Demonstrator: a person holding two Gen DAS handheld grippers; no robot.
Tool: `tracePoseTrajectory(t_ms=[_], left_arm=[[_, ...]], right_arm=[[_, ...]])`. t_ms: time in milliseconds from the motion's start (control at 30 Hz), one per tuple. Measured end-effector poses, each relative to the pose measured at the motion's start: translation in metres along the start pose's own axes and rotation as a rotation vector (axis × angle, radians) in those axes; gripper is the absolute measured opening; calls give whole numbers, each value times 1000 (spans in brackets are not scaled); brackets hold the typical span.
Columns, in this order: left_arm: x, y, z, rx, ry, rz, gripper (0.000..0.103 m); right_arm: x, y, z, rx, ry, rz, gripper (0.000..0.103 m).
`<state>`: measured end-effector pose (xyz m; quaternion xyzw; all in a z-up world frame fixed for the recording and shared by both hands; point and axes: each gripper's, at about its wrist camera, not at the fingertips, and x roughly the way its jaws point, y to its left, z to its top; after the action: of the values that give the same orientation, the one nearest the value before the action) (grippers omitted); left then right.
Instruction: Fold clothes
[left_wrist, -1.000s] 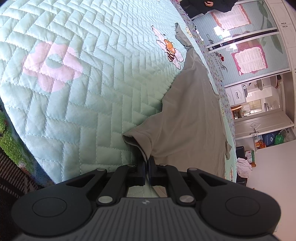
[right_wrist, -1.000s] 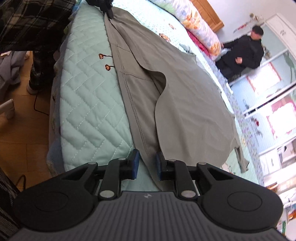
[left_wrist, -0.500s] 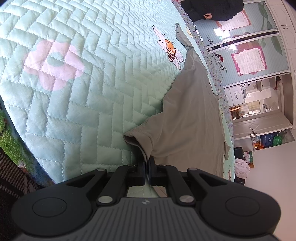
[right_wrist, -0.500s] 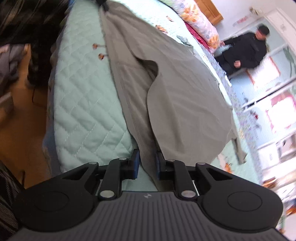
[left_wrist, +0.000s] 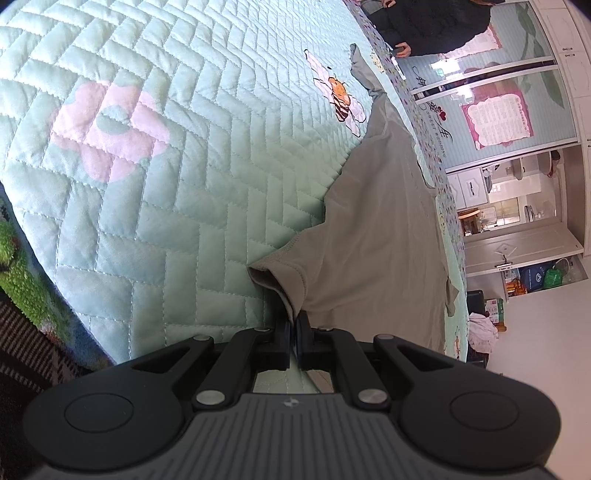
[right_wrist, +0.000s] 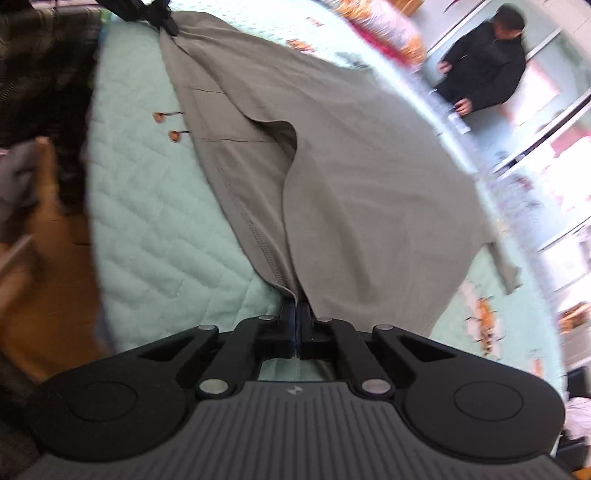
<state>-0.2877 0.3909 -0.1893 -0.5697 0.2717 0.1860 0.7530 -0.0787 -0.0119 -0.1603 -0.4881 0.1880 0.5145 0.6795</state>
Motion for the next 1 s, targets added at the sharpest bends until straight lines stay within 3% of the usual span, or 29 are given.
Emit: tracePoseTrajectory(t_ms=[133,467,600,667,767,900,1000], left_arm=[[0,0,-1,6,-6,-5,4],[-2,5,-1,6,-21,-30,4],[-3,0,-4,77,-28,-36,10],[-5,-4,-7,115,-26,-59,27],[-5,-13,-10,184,-16,-79,41],[2,-27,-16,308,-5,-37,43],[9,-37,-17,391,-11,17,35]], right_arm=[[-9,-6,-3,-22,34,64,0],[-1,0,-10,47,3,29,1],[1,0,-10,77,-1,17,1],[1,0,-9,89,-1,10,1],[2,0,-9,108,-1,1,1],[2,3,-8,105,-1,-15,1],[3,5,-7,105,-1,-26,1]])
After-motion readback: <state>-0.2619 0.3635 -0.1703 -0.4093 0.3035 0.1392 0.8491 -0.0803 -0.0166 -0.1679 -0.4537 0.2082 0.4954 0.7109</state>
